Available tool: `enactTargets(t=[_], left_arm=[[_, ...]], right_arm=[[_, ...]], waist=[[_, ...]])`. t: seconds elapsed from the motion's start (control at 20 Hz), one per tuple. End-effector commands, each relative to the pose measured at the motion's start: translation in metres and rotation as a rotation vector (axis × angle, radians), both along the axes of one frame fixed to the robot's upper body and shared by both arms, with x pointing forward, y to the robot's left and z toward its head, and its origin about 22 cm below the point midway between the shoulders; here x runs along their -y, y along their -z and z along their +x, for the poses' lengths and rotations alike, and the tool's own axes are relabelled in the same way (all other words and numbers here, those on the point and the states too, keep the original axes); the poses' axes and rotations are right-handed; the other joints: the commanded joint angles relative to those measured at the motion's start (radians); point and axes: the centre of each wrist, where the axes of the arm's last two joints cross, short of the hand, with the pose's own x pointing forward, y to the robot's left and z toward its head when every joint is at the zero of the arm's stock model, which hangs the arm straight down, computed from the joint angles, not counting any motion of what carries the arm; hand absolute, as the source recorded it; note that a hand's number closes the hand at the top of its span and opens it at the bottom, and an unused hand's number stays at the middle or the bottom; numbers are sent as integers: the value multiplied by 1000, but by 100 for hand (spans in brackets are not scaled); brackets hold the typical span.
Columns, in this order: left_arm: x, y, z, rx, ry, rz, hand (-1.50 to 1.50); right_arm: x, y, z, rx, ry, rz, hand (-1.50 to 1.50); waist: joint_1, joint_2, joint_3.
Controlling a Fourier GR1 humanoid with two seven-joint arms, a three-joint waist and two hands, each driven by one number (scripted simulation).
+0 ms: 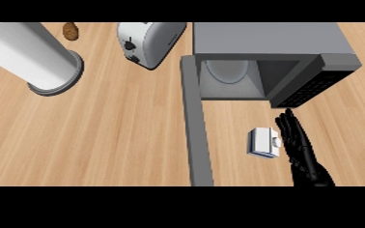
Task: Pick up the milk, place it into the microwave and close the microwave
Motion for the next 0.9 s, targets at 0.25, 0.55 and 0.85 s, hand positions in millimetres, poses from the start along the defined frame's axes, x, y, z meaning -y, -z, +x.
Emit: enactTargets(t=[0.25, 0.55, 0.85], left_arm=[[-15, -2, -18, 7, -12, 19, -150], [-11, -3, -21, 8, 9, -5, -150], [-21, 0, -28, -4, -4, -3, -150]], right_arm=[[30, 47, 15, -51, 95, -14, -150], [56, 96, 23, -104, 171, 6, -150], [78, 120, 25, -117, 182, -3, -150]], waist=[[1, 0, 0], [2, 1, 0], [2, 0, 0]])
